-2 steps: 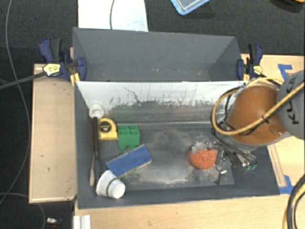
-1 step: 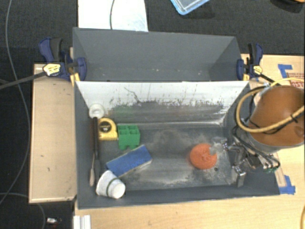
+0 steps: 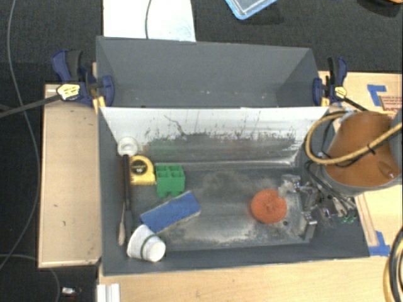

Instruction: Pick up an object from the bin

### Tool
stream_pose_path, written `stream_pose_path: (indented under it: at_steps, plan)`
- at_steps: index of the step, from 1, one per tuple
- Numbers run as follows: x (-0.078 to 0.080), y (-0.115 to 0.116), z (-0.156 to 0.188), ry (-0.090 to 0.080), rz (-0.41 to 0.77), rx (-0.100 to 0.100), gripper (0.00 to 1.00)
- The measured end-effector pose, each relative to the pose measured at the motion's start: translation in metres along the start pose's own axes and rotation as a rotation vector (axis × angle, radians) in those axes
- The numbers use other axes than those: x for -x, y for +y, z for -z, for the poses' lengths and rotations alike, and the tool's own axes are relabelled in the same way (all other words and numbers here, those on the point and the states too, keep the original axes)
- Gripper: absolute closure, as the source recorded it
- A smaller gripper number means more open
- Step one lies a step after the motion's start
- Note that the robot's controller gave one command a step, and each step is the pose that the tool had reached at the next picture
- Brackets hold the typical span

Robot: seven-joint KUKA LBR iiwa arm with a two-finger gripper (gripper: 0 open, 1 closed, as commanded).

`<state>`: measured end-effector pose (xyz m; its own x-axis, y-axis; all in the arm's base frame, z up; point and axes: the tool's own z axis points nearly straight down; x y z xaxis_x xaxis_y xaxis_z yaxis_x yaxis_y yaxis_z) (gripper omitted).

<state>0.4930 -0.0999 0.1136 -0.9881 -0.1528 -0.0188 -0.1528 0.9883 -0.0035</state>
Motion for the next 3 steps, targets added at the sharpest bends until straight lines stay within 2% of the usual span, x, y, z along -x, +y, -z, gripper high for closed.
stream_pose_path:
  at_steps: [1, 2, 3]
  plan:
    - [0.01, 0.041, 0.004, -0.004, 0.089, -0.001, 0.0]
    - [0.005, 0.023, -0.033, -0.003, -0.007, -0.001, 0.0]
    - [0.023, 0.055, -0.041, -0.017, -0.195, 0.0, 1.0]
